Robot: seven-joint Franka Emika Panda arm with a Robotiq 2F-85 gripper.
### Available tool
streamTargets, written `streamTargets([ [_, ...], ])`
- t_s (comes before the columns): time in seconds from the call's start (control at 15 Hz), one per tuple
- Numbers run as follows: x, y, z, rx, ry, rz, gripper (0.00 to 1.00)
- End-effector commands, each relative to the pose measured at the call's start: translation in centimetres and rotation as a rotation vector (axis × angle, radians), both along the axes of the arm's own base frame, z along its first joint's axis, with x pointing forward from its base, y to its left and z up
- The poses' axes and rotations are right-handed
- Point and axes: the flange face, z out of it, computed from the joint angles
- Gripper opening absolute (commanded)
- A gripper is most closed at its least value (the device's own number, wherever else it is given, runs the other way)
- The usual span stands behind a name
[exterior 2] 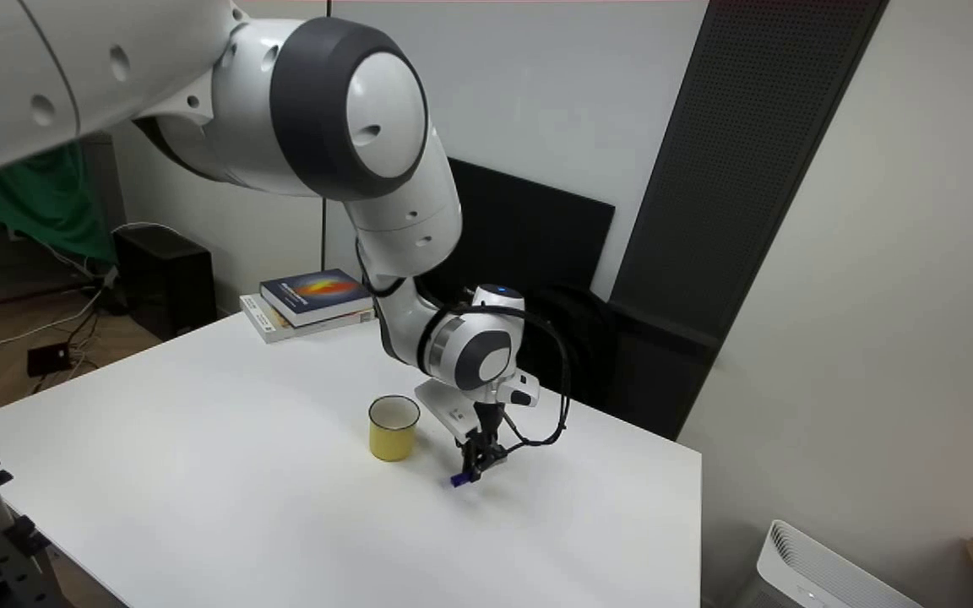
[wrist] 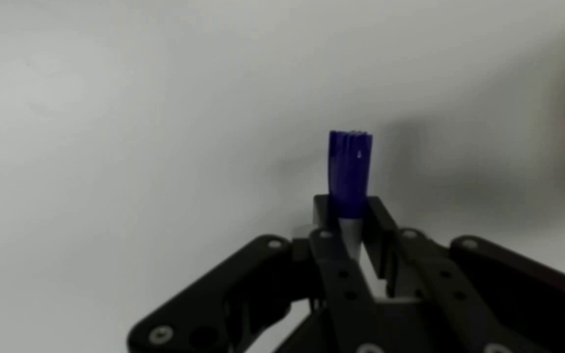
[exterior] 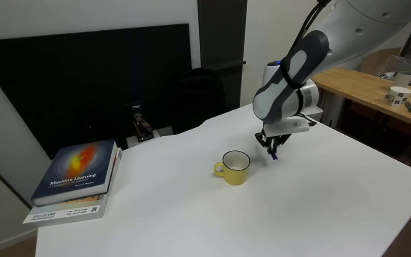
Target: Place the pen inside the yellow mug
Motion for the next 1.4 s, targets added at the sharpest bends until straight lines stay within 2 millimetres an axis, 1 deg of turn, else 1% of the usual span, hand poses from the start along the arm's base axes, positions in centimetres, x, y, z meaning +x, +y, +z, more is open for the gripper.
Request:
streamTargets([
  [0.0, 2.5, 1.0, 4.7, -0.006, 0.003, -0.031, 0.05],
  [0.13, 3.7, 1.7, 7.0, -0.001, -0.003, -0.029, 0.05],
  [0.27, 4.5, 2.7, 8.7, 0.018, 0.004, -0.036, 0.05],
  [0.4, 4.9, 4.0, 10.1, 0.028, 0.031, -0.054, 0.05],
  [0.53, 5.2, 5.4, 11.1, 0.039, 0.047, -0.071, 0.05],
  [0.87, 4.9, 9.6, 12.4, 0.095, 0.174, -0.091, 0.05],
  [1.13, 4.1, 13.5, 13.4, 0.209, 0.292, -0.048, 0.05],
  [1.33, 3.5, 16.1, 13.1, 0.28, 0.364, -0.047, 0.05],
])
